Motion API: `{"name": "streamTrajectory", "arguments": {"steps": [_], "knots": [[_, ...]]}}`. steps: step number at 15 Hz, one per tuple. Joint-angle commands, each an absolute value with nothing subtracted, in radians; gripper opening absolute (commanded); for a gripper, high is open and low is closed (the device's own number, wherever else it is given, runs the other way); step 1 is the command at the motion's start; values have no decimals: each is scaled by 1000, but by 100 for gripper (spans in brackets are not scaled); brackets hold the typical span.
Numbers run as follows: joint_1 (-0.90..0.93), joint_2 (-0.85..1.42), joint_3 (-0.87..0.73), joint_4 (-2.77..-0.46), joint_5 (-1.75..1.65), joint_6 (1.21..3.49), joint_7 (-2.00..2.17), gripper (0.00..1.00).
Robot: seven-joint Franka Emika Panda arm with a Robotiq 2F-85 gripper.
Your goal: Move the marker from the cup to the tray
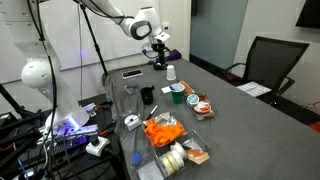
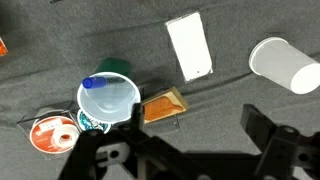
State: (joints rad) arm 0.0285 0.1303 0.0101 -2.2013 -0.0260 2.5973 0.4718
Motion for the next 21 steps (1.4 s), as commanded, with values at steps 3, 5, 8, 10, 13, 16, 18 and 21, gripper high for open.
{"name": "streamTrajectory", "arguments": {"steps": [3,5,8,10,13,16,18,21], "knots": [[27,171,-10,-2165,14,2622,448,100],[27,180,-22,-2150,5,2612,459,100],[26,198,-43,-2132,-16,2588,466,100],[12,207,-48,-2131,5,2573,404,100],[-28,209,-38,-2144,79,2585,232,100],[-75,203,-37,-2153,167,2598,52,100],[-114,207,-26,-2149,248,2589,-88,100],[-146,213,-32,-2144,307,2550,-215,100]]}}
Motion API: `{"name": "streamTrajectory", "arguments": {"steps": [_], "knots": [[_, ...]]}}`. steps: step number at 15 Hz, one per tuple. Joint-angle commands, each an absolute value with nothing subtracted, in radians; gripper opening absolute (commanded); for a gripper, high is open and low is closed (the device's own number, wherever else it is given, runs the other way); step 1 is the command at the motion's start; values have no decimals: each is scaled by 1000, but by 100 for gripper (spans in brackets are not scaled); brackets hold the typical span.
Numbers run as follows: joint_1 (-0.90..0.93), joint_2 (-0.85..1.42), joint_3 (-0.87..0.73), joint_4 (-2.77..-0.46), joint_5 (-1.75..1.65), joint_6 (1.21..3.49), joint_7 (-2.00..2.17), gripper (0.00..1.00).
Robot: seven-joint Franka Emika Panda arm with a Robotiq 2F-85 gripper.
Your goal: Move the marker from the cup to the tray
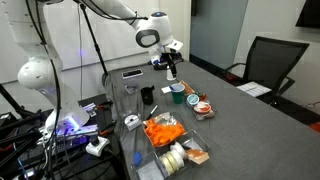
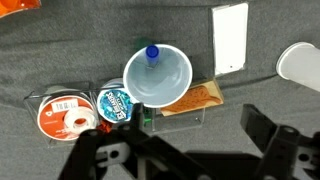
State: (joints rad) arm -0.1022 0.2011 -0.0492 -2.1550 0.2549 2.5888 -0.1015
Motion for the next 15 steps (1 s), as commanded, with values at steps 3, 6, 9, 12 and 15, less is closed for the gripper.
{"name": "streamTrajectory", "arguments": {"steps": [3,6,9,12,15], "knots": [[-133,202,-47,-2155,271,2564,-172,100],[-130,202,-45,-2154,270,2565,-168,100],[-130,207,-43,-2158,276,2573,-171,100],[-130,222,-43,-2161,280,2584,-168,100],[-126,242,-48,-2157,263,2583,-141,100]]}}
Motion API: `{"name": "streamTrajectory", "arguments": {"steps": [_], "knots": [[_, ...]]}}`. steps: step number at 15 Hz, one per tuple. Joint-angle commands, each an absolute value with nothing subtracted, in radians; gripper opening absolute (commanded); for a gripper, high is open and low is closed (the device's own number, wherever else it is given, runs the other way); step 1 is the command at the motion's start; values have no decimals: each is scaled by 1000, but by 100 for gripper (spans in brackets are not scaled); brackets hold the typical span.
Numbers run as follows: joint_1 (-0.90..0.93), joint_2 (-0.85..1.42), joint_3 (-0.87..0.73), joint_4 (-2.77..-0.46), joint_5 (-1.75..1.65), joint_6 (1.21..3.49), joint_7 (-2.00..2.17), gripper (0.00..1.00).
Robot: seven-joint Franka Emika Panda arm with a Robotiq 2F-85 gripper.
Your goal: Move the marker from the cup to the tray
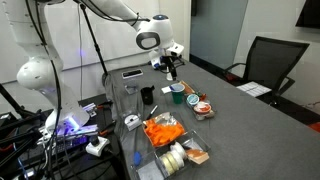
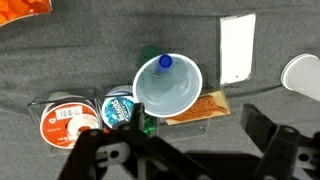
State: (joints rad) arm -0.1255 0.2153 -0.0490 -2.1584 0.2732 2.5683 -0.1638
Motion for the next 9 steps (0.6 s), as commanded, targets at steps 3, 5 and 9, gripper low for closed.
{"name": "streamTrajectory", "arguments": {"steps": [3,5,9], "knots": [[-122,267,-54,-2157,234,2582,-108,100],[-120,279,-59,-2163,206,2584,-91,100],[-121,300,-63,-2162,156,2583,-67,100]]}}
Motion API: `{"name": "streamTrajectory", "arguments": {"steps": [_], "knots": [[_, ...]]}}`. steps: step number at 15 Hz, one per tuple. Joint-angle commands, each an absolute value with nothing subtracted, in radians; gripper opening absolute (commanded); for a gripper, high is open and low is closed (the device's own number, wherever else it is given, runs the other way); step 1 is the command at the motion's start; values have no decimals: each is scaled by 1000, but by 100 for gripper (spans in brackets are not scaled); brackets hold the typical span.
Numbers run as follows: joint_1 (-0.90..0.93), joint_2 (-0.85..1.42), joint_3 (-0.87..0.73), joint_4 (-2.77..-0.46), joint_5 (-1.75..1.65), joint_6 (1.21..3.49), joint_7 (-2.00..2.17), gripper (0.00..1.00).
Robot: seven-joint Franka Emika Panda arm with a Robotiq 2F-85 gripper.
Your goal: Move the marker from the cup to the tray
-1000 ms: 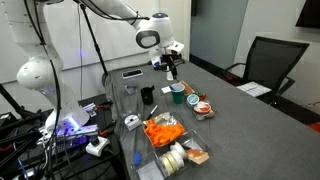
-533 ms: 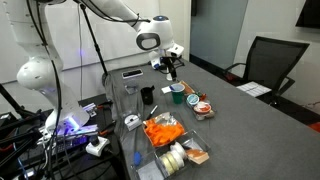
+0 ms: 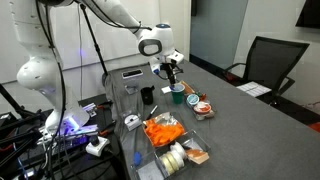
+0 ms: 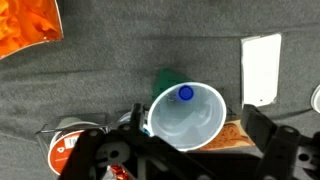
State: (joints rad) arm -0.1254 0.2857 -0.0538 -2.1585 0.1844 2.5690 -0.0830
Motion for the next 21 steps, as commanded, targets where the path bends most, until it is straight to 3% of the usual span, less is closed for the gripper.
{"name": "streamTrajectory", "arguments": {"steps": [1,16,17,18,21], "knots": [[-121,306,-65,-2161,146,2585,-61,100],[-129,341,-61,-2158,138,2623,-61,100],[-130,343,-60,-2157,140,2625,-63,75],[-131,344,-60,-2157,139,2628,-68,74],[-128,350,-64,-2153,134,2636,-59,51]]}}
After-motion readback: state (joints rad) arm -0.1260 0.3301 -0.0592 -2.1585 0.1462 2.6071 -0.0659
